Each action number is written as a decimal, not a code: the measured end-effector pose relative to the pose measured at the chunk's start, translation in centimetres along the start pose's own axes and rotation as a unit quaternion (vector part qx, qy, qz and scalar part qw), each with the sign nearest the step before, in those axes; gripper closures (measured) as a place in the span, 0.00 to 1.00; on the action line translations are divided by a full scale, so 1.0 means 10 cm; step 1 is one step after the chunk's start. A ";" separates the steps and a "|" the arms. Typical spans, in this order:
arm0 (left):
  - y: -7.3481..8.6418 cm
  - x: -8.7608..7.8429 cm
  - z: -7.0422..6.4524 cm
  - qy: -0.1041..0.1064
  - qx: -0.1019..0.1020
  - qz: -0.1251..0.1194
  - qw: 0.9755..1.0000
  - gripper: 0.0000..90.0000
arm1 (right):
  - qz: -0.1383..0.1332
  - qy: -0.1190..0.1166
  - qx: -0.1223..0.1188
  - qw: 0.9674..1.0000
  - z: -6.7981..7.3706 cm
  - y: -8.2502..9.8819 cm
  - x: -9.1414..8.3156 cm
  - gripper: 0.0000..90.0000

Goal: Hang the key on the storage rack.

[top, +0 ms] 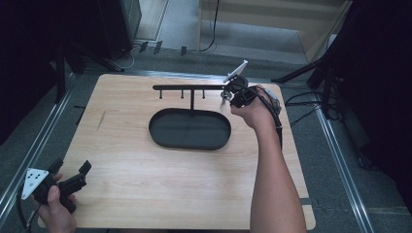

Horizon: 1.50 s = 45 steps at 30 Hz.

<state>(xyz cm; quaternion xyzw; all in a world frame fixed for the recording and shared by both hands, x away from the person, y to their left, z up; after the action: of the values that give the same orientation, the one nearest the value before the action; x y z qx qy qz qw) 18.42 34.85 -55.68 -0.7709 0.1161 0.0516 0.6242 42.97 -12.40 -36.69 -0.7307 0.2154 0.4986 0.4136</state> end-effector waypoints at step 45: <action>0.00 0.00 -0.02 -0.001 0.007 0.003 1.000 0.00 | 0.000 0.000 0.196 0.981 -0.32 1.74 0.84 0.00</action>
<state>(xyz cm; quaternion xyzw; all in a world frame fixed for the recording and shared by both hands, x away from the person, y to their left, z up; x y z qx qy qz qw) 18.45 34.68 -55.66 -0.7659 0.1178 0.0532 0.6298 35.53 -24.05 -50.58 -0.6360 0.3088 0.4464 0.5486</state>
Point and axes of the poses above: each handheld gripper's, and its own axes: x roughly forward along the jaws, y roughly out of its underside, z roughly to its left, the point moved 1 cm from there along x, roughly forward along the jaws, and after that the axes turned 2 degrees about x, right-handed, at the moved point
